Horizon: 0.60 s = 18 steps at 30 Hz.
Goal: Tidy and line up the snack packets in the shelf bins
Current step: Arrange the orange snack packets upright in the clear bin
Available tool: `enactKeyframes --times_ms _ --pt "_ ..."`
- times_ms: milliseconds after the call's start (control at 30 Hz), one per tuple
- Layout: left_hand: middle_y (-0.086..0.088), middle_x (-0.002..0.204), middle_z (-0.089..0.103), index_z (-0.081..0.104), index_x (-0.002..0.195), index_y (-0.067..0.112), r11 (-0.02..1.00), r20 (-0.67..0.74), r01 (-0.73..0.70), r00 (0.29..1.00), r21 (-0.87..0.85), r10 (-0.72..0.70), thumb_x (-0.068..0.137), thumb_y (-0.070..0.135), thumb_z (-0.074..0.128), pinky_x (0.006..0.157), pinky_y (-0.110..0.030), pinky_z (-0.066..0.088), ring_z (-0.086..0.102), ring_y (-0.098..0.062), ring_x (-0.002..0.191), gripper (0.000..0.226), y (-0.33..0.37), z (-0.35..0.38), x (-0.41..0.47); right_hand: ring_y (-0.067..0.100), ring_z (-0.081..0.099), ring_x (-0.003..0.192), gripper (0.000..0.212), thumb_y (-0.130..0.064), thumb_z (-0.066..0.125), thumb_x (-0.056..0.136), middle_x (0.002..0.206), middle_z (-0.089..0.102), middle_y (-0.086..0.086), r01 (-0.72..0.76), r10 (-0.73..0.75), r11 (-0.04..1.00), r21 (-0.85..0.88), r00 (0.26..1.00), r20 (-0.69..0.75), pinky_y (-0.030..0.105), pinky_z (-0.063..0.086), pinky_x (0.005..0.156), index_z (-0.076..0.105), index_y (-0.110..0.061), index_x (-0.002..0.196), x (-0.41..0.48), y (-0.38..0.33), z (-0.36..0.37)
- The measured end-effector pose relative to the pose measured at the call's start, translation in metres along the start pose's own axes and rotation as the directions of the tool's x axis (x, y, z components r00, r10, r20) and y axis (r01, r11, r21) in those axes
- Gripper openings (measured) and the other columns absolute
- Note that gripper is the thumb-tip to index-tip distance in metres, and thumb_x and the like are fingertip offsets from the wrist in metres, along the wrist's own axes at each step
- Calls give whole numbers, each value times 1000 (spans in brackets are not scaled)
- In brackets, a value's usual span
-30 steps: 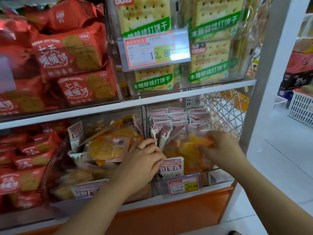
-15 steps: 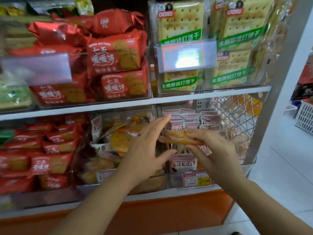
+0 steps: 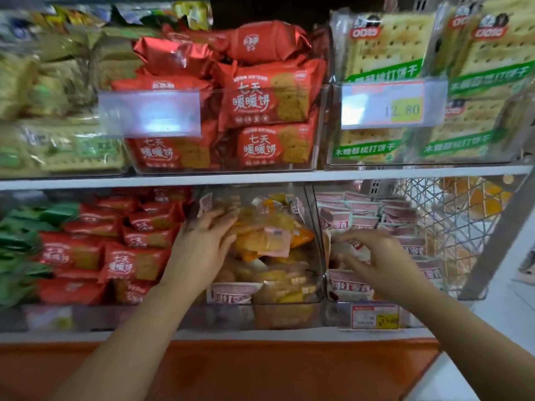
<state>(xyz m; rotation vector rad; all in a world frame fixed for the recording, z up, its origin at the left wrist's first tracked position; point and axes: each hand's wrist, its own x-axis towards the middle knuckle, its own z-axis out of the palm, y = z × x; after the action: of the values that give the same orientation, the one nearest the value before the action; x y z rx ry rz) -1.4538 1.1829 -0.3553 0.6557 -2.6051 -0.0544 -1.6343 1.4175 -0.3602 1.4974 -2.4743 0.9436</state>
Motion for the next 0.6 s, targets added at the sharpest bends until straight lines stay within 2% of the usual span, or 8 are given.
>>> enactKeyframes --times_ms 67,133,233,267,333,467,533,600 --pt "1 157 19 14 151 30 992 247 86 963 89 -106 98 50 28 116 -49 15 28 -28 140 58 2 4 -2 -3 57 91 18 -21 67 84 102 57 -23 -27 25 999 28 997 70 -3 36 67 65 -29 100 -4 4 -7" --pt "3 159 8 3 152 29 984 291 121 944 129 -154 96 57 19 118 -48 6 15 -25 144 65 6 6 -3 -11 52 89 18 -29 69 82 97 52 -30 -63 60 998 14 984 168 0 37 70 59 -39 95 -7 9 -14" --pt "2 156 18 15 150 29 995 144 68 986 71 -78 96 51 32 117 -51 10 21 -25 142 61 19 2 -2 -4 56 91 13 -36 68 82 97 57 -25 -98 120 992 -85 937 327 7 40 74 63 -35 94 -8 19 -16" --pt "3 154 23 22 148 30 999 109 19 994 40 -23 95 48 38 117 -52 12 26 -25 140 59 27 -1 -1 -3 57 85 6 -33 67 83 92 58 -24 -104 132 990 -96 922 364 8 40 70 62 -36 86 -8 20 -16" --pt "8 149 30 34 143 34 993 91 -114 989 -23 115 94 42 44 116 -53 12 33 -21 136 50 50 -5 0 -1 58 74 18 -29 66 85 78 61 -18 -114 142 989 -94 912 386 12 41 62 57 -37 72 -7 24 -11" --pt "15 147 32 43 136 39 943 193 -320 923 -95 333 98 41 40 116 -43 -4 26 -9 137 39 91 1 7 8 61 69 20 -24 63 88 74 66 -7 -177 179 984 -28 962 207 27 51 64 58 -36 72 -6 34 -16" --pt "14 144 35 47 134 38 925 197 -352 906 -145 376 98 40 41 117 -44 2 26 -9 135 36 105 7 15 10 60 64 16 -22 61 88 71 65 -6 -220 218 974 55 975 41 24 48 53 61 -30 74 -9 40 -23" --pt "13 143 36 48 133 37 921 213 -350 900 -170 381 98 36 42 116 -44 13 25 -10 134 36 118 12 25 13 56 57 12 -21 59 90 68 64 0 -268 281 959 92 942 -183 26 37 43 63 -21 78 -12 48 -29"
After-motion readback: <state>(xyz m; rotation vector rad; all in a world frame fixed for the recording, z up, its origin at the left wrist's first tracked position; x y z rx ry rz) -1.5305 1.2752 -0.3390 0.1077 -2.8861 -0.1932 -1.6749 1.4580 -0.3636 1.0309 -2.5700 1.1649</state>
